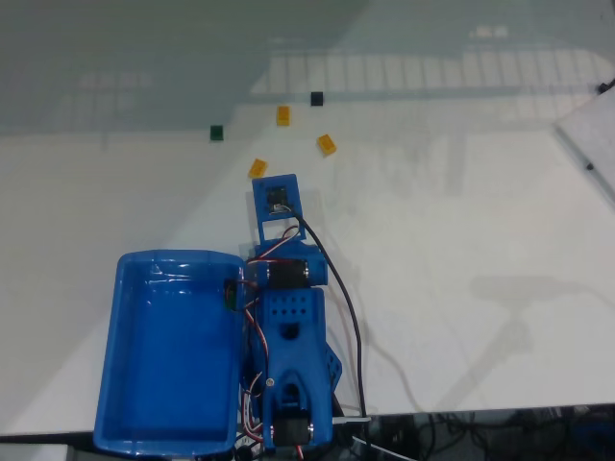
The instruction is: Pick up all the lego then put into the bin
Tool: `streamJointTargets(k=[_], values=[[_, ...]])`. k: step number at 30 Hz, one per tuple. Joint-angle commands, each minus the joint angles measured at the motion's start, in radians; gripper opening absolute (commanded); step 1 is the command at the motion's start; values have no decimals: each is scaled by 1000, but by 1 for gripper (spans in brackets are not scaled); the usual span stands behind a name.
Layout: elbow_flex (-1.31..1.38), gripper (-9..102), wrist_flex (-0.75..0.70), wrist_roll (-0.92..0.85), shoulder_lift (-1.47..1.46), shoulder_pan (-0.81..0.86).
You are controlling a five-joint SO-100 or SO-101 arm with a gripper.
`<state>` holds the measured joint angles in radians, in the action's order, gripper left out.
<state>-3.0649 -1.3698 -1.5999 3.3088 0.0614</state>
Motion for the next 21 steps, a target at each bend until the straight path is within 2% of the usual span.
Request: streamJointTargets(k=[1,21], values=[[-37,0,12,127,17,28],[-37,0,12,115,15,41]])
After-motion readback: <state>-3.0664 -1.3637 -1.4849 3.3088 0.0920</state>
